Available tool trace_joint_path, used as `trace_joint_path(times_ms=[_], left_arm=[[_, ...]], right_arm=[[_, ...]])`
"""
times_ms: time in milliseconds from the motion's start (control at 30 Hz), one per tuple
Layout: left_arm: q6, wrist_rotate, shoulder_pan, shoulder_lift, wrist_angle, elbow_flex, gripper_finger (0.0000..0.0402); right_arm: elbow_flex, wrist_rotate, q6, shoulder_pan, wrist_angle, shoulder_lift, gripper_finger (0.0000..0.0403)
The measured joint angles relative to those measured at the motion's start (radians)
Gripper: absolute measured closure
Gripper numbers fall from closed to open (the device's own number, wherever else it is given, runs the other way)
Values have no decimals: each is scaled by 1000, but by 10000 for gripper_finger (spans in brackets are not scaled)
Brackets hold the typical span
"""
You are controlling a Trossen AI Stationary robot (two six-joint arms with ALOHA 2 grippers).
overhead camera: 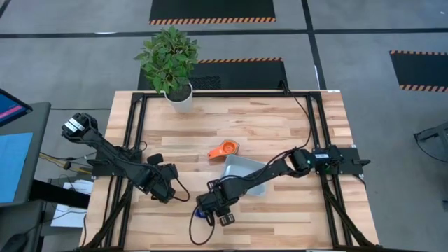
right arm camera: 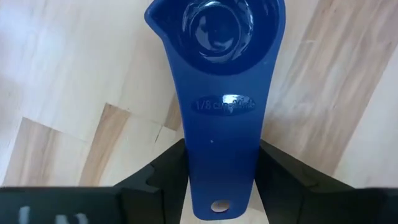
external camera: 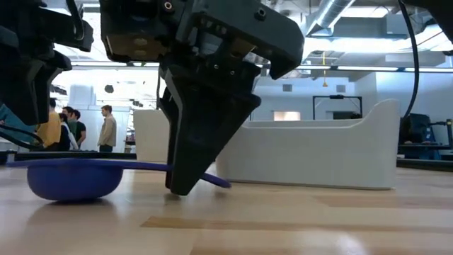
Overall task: Nest measuring cups in basket
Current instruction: Stack the dark blue measuring cup on top of the orange measuring cup
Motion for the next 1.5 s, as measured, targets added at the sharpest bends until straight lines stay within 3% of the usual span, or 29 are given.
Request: trace_joint_path(times_ms=[333,600,1067,1300,1500], left_arm=[[33,-1,0,0,1,0,278],[39,-1,0,0,-20,0,278],[39,-1,0,0,-85,0,278],[39,-1,0,0,-85,0,278],[39,-1,0,0,-85,0,278]], right_arm=[[129,28,8,-20,-80,-11,243],[265,37,42,-36,-180,-12,216],[265,103,34,-88,-435,-80,232],[266,171,8,-166,-554,-107,212],[267,190,-25,-252,-613,-155,228]])
